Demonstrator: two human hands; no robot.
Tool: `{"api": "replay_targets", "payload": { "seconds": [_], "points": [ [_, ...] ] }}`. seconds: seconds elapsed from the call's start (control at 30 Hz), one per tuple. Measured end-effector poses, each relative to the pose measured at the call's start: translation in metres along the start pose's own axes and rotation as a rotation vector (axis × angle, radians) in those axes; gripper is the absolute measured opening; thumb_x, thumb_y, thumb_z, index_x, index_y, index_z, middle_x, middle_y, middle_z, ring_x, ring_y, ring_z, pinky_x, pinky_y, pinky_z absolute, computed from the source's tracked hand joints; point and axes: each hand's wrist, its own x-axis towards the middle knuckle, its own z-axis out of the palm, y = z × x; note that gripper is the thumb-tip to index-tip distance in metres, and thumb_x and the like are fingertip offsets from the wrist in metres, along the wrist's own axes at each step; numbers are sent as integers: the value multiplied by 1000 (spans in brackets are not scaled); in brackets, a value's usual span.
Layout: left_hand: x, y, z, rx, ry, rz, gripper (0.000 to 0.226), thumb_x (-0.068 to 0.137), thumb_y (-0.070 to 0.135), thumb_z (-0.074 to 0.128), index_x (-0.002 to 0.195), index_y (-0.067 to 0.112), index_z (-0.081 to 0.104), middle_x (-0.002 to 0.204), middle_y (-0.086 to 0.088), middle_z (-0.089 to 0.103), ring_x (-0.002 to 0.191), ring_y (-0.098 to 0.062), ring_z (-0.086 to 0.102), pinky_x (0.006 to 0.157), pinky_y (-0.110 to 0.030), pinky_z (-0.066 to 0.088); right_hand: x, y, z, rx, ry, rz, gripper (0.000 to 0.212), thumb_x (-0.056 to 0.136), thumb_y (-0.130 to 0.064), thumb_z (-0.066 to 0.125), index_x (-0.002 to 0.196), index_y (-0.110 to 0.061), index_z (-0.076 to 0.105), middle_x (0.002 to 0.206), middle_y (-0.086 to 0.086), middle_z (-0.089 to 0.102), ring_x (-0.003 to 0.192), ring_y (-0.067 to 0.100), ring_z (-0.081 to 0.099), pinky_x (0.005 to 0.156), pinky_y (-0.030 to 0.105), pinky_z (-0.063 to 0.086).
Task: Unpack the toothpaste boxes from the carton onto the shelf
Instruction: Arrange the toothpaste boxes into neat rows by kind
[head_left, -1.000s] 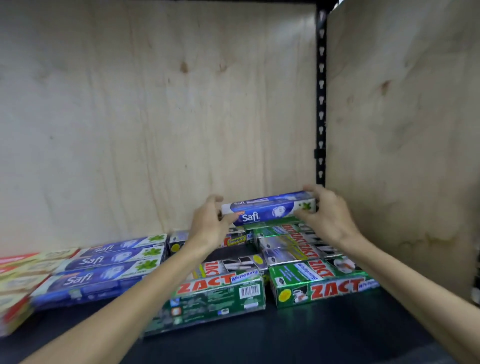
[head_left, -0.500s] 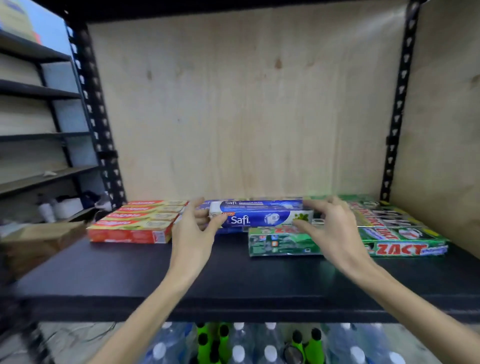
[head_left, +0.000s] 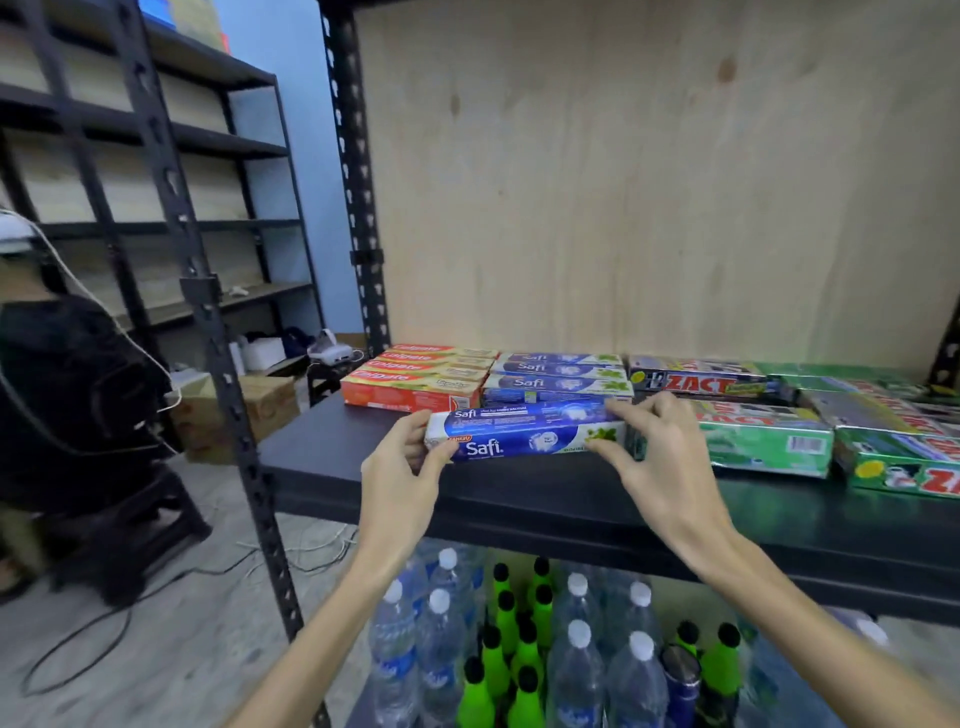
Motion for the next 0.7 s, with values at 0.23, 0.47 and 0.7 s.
{"api": "replay_targets", "payload": {
  "seconds": [0.23,0.47,0.7],
  "points": [
    [9,-19,-10,173,-69,36,41,94,33,70,132,21,62,108,15,68,89,15,59,70,1,42,-8,9,13,-33,-73,-49,39,79,-35,82,112,-13,76,81,-9,43,88,13,40,77,20,25],
    [36,-29,-36,233,-312,55,43,87,44,75,126,32,62,102,18,68,89,8,62,72,-9,48,-5,17,13,-4,-147,-64,42,76,-50,80,111,-29,71,98,-7,48,103,13,41,86,21,27],
    [72,-28,-48,226,-543,-22,39,87,55,67,120,33,67,98,13,74,85,-3,69,75,-22,50,8,19,16,-8,-202,-122,43,81,-60,66,111,-29,70,108,-15,66,107,12,52,93,31,40]
  ]
}}
